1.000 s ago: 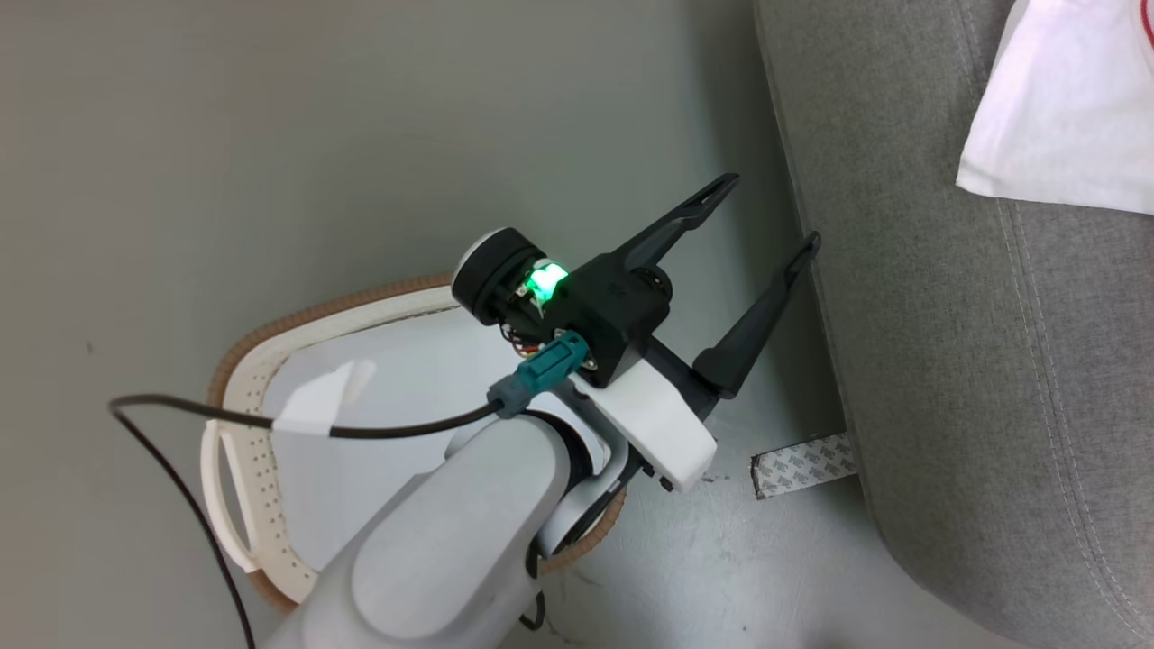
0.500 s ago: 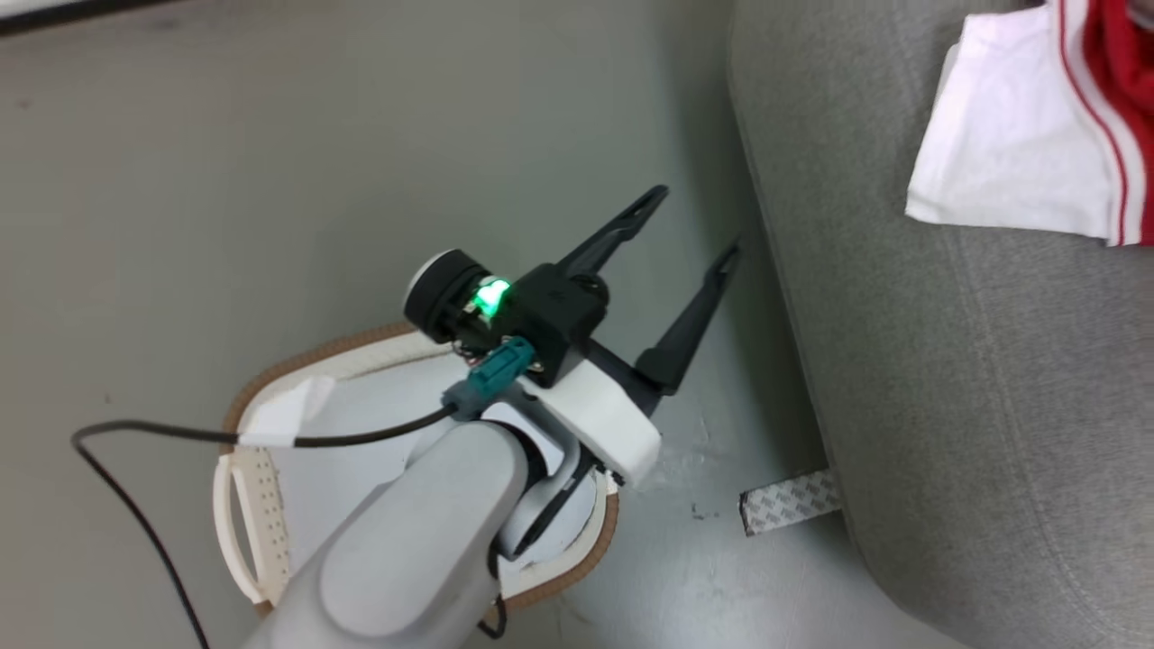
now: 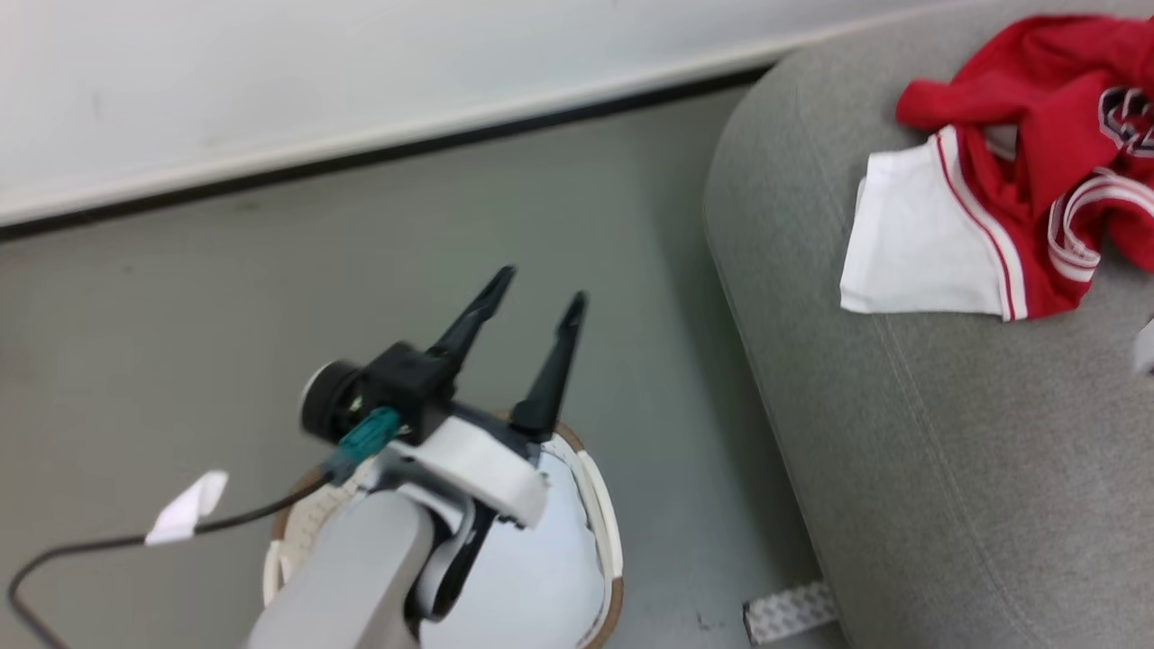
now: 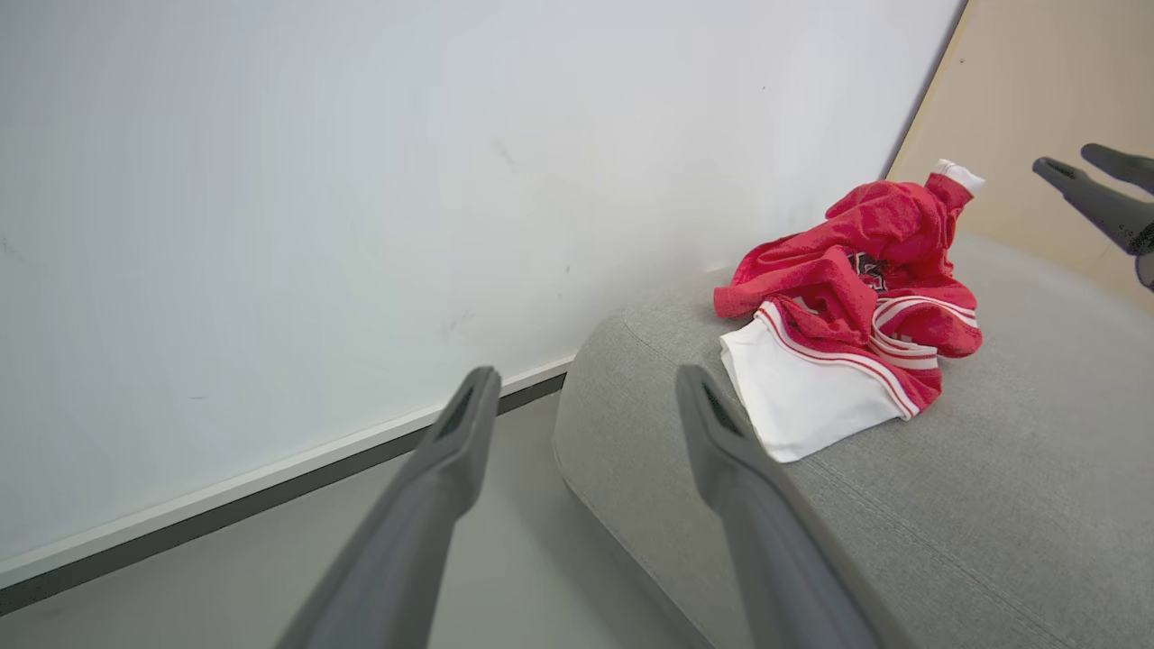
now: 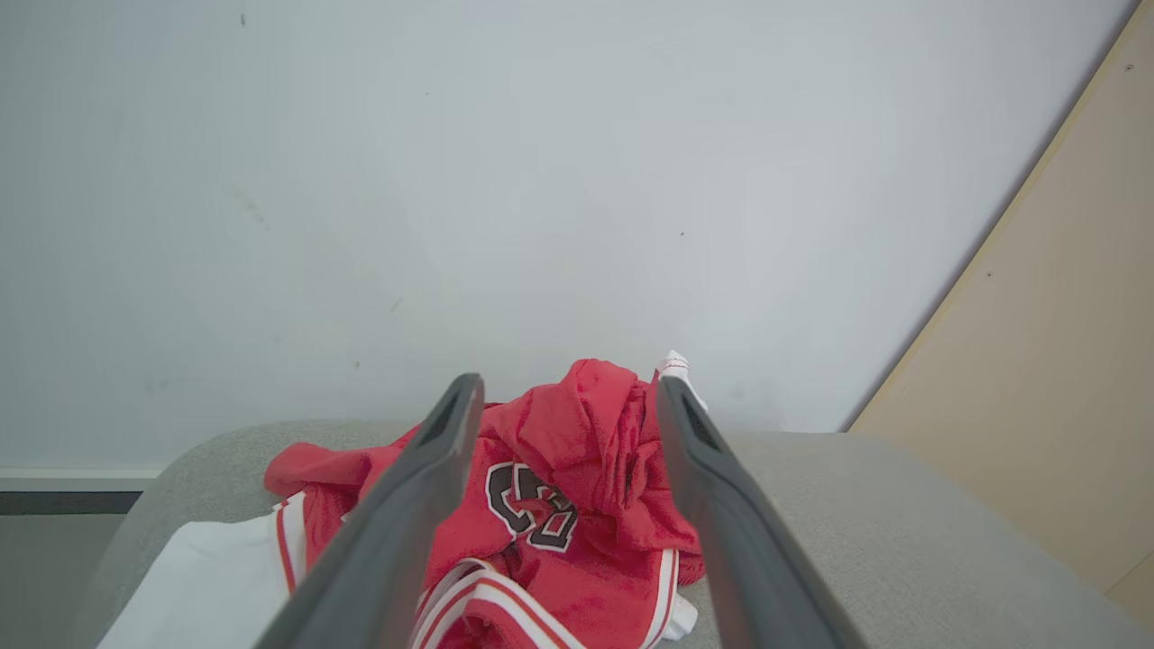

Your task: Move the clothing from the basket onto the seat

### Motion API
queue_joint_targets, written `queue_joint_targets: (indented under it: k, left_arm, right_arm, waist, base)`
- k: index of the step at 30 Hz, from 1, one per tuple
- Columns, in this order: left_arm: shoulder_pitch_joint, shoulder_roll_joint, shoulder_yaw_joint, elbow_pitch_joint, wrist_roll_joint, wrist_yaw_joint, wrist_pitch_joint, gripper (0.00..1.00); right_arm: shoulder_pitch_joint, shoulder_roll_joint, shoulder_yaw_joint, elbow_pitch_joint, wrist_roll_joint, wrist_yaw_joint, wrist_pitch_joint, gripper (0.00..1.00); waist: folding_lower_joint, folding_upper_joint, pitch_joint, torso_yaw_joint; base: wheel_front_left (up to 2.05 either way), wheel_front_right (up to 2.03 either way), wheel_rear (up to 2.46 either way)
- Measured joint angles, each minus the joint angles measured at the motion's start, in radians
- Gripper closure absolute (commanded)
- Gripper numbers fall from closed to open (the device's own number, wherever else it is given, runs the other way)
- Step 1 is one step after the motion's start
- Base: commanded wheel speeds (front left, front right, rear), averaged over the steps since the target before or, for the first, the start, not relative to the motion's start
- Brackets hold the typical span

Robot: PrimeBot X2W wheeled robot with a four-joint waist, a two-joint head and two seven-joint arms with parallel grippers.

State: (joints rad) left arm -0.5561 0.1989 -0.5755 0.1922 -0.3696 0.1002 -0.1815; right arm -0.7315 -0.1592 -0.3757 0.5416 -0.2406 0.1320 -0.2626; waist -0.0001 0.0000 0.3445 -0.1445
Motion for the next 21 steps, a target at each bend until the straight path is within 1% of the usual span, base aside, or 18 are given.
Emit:
queue_joint_targets:
  k: [5,13,19,21]
  left_arm:
    - [0.096,0.029,0.052,0.017,-0.032,0.038,-0.034,0.00]
    - [0.241,0.063,0.121,0.026,-0.055,0.083,-0.075,0.00]
    - [0.355,0.076,0.185,0.009,-0.052,0.100,-0.081,0.00]
    - [0.391,0.075,0.211,-0.008,-0.040,0.100,-0.082,0.00]
  right_arm:
    - [0.136,0.033,0.084,-0.076,0.056,0.000,0.000,0.00]
    - [0.303,0.077,0.159,-0.152,0.099,0.000,-0.002,0.00]
    - [0.408,0.101,0.202,-0.201,0.122,0.000,-0.002,0.00]
    - [0.444,0.105,0.212,-0.213,0.137,0.000,-0.002,0.00]
  waist:
    - [-0.0001,0.0000,-0.090,0.018]
    - [-0.0002,0.0000,-0.207,0.060]
    - [-0.0002,0.0000,-0.275,0.091]
    - [-0.0003,0.0000,-0.294,0.100]
  base:
    - [0.00,0.00,0.00]
    - [0.00,0.00,0.00]
    - [0.00,0.00,0.00]
    - [0.00,0.00,0.00]
